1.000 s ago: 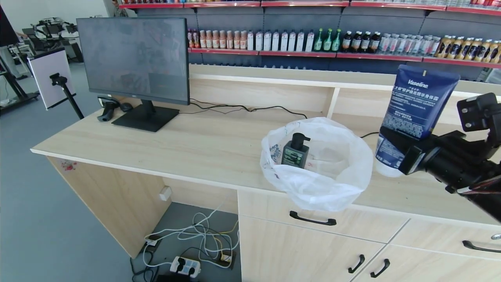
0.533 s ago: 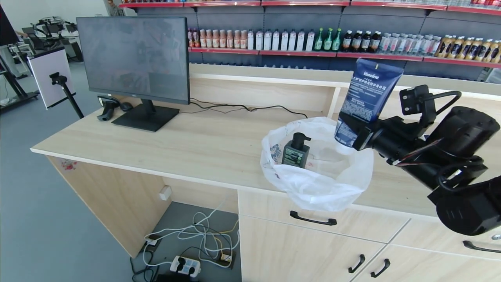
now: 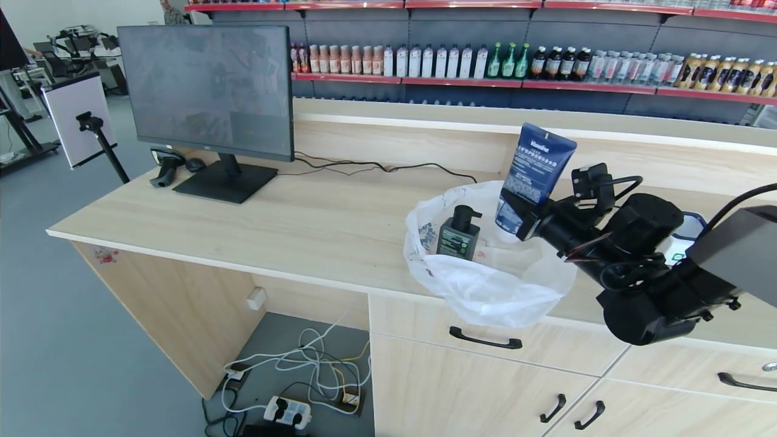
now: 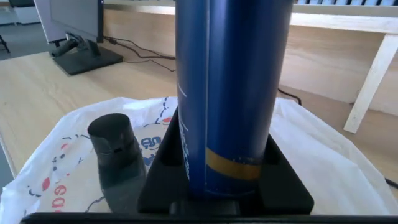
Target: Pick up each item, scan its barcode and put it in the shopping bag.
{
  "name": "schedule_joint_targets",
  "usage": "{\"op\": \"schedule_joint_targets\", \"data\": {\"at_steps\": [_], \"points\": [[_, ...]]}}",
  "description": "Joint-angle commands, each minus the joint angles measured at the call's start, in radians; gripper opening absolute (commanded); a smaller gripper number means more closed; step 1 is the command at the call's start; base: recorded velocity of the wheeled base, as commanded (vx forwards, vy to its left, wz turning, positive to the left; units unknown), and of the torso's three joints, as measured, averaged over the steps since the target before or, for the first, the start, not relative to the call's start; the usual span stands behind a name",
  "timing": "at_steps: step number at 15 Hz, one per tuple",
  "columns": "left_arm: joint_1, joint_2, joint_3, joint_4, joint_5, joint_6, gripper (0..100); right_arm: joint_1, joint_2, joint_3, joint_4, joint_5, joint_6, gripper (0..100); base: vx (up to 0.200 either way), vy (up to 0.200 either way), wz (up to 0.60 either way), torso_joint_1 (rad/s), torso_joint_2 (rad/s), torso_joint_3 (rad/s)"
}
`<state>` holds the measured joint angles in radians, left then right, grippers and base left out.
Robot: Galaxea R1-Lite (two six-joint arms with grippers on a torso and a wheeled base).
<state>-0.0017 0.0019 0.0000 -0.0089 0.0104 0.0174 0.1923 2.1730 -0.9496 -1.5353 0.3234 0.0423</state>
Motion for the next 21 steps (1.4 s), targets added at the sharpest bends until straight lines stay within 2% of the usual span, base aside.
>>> {"op": "schedule_joint_targets", "data": {"at_steps": [1,3,11,21], "points": [[0.0,0.0,0.0,0.0,0.0,0.001,100,-0.025,0.105,-0.103,-0.003,0.0,0.001,0,0.0,0.0,0.0,0.0,0.0,0.0],[0.0,0.0,0.0,0.0,0.0,0.004,100,-0.03,0.134,-0.138,-0.003,0.003,0.001,0,0.0,0.0,0.0,0.0,0.0,0.0],[0.0,0.0,0.0,0.001,0.0,0.004,100,-0.047,0.194,-0.146,-0.023,-0.003,-0.004,0,0.0,0.0,0.0,0.0,0.0,0.0],[0.0,0.0,0.0,0.001,0.0,0.004,100,-0.037,0.192,-0.071,-0.035,-0.006,-0.053,0,0.0,0.0,0.0,0.0,0.0,0.0]]}}
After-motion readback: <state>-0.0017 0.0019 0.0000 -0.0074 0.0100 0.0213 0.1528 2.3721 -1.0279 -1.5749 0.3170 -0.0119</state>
